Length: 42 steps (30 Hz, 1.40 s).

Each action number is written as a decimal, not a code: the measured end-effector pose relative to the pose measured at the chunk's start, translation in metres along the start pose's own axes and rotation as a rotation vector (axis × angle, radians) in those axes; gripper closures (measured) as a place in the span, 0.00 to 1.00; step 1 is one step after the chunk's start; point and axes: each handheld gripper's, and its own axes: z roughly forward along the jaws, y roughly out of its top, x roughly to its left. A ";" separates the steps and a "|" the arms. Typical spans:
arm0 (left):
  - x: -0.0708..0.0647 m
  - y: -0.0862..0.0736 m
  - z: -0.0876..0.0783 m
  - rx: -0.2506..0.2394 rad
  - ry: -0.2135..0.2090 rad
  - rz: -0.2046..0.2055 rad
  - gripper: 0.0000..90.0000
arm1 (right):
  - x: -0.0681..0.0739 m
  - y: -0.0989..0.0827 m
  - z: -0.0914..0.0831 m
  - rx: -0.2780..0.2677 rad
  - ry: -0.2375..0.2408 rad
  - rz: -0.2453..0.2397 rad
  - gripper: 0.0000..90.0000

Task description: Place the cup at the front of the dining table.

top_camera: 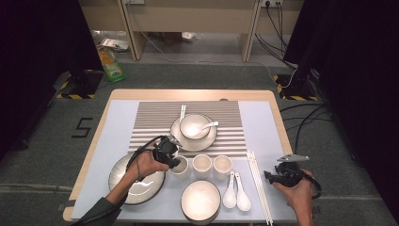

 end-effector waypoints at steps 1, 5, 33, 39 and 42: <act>0.000 0.000 -0.002 -0.003 0.000 0.004 0.88 | 0.000 0.000 0.000 0.000 0.000 -0.002 0.51; 0.002 0.000 -0.010 -0.008 -0.010 0.007 0.88 | 0.000 0.000 0.000 0.003 -0.001 -0.004 0.51; 0.040 -0.001 -0.053 -0.018 0.021 -0.075 0.89 | 0.000 0.000 0.000 0.003 -0.001 -0.002 0.51; 0.049 0.001 -0.056 -0.020 0.045 -0.096 0.89 | 0.000 0.000 0.000 0.001 0.000 -0.003 0.51; 0.055 0.003 -0.056 -0.020 0.058 -0.116 0.89 | 0.000 0.001 0.000 0.005 0.000 0.000 0.51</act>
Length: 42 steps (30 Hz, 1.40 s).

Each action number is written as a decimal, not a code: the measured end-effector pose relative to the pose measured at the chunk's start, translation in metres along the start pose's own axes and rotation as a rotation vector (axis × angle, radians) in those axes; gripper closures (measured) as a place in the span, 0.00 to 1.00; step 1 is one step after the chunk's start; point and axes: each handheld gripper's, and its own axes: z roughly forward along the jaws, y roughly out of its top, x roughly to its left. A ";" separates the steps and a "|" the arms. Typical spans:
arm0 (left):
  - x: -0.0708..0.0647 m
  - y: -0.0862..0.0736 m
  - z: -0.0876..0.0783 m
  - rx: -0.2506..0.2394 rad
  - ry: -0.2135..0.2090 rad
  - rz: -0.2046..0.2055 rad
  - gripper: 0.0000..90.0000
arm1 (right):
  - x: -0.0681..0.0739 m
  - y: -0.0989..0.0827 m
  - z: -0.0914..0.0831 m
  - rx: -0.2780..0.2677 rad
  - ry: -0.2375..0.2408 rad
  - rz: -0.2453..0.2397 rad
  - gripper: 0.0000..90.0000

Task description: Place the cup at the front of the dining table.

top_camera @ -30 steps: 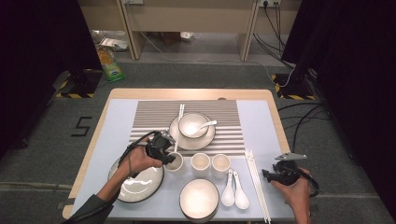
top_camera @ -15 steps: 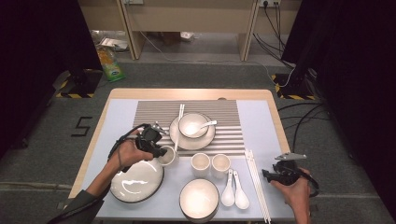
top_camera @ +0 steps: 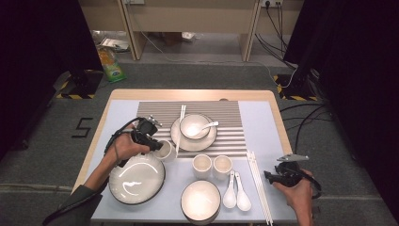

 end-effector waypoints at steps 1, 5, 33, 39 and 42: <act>0.002 0.001 0.000 0.003 0.004 -0.002 0.89 | 0.000 0.000 0.000 0.000 0.000 -0.001 0.51; 0.009 0.003 0.002 0.000 0.008 -0.027 0.89 | 0.000 0.000 0.000 -0.002 0.001 -0.001 0.51; 0.022 0.006 0.037 0.070 0.050 -0.096 0.88 | 0.000 0.000 0.000 -0.004 0.002 -0.003 0.51; 0.024 0.006 0.041 0.071 0.048 -0.113 0.88 | 0.000 -0.001 0.000 -0.007 0.003 -0.002 0.51; 0.024 0.007 0.041 0.062 0.045 -0.119 0.88 | 0.000 -0.001 0.000 -0.005 0.002 -0.002 0.51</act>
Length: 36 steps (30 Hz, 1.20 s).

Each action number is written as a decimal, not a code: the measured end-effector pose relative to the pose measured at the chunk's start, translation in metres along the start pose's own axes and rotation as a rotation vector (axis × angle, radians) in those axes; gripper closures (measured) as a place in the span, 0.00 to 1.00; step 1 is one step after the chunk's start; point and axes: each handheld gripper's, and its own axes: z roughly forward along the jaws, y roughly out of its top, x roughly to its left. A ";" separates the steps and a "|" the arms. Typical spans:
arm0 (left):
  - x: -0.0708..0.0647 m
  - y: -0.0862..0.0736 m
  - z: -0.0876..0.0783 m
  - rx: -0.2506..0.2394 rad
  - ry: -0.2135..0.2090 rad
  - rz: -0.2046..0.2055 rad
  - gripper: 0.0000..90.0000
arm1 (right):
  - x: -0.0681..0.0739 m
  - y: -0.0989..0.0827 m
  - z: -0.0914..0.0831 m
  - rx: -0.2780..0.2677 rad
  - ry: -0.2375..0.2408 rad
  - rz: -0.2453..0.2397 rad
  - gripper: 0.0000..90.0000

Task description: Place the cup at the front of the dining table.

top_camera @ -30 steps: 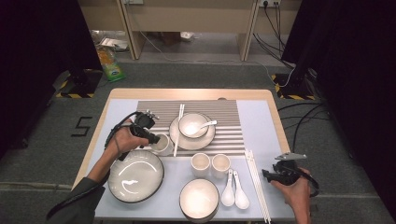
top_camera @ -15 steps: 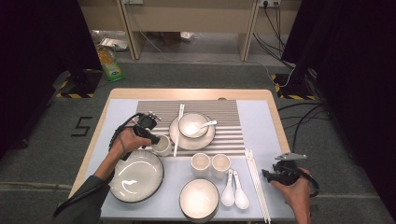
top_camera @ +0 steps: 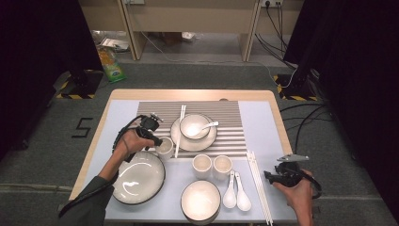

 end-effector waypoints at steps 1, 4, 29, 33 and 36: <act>0.000 0.000 0.000 -0.005 -0.001 -0.006 0.88 | 0.000 0.000 0.000 0.000 0.000 -0.002 0.51; 0.001 0.000 0.001 -0.009 0.002 -0.015 0.88 | 0.000 0.000 0.000 -0.002 0.000 0.000 0.51; 0.009 -0.004 -0.026 -0.146 -0.042 -0.099 0.47 | 0.000 0.000 0.000 0.002 -0.001 -0.001 0.51; 0.008 -0.006 -0.029 -0.166 -0.031 -0.119 0.39 | 0.000 0.000 0.000 0.004 -0.002 -0.001 0.51; 0.007 -0.008 -0.031 -0.177 -0.031 -0.124 0.32 | 0.000 0.000 0.000 0.001 -0.001 -0.001 0.51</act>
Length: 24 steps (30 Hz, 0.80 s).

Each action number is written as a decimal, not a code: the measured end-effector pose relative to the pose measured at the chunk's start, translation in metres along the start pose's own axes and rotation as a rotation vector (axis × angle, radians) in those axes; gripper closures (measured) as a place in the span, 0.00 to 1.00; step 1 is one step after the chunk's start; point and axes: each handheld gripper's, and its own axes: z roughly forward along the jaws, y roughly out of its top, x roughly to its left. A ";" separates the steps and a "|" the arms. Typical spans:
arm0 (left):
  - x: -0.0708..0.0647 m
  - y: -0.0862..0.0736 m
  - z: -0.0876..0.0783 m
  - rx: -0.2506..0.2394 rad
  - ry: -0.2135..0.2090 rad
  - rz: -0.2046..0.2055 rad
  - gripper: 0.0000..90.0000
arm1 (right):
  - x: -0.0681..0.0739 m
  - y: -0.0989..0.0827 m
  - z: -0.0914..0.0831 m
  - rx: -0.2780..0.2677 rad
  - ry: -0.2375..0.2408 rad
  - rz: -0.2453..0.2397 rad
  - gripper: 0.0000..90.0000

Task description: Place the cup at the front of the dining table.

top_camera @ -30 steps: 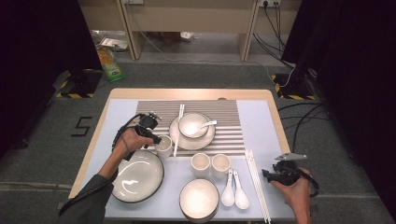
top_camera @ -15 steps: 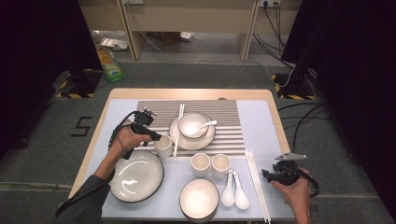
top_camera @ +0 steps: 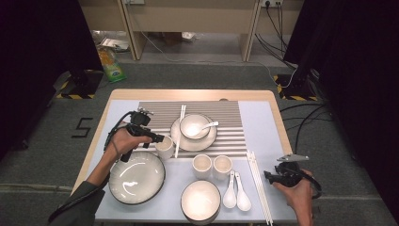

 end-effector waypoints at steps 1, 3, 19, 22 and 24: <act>0.000 -0.001 0.000 -0.005 -0.003 -0.003 0.30 | 0.000 0.000 0.000 0.000 0.000 0.000 0.51; -0.001 -0.002 -0.002 -0.016 -0.008 -0.004 0.24 | 0.000 0.000 0.000 0.000 0.001 0.001 0.51; -0.018 -0.024 -0.026 -0.149 -0.098 0.031 0.17 | -0.001 -0.003 0.000 -0.024 0.004 0.002 0.51; -0.021 -0.031 -0.028 -0.162 -0.102 0.044 0.17 | 0.000 -0.004 0.000 -0.029 0.001 -0.001 0.51; -0.022 -0.036 -0.029 -0.167 -0.101 0.044 0.17 | -0.001 -0.005 0.000 -0.036 0.003 0.001 0.51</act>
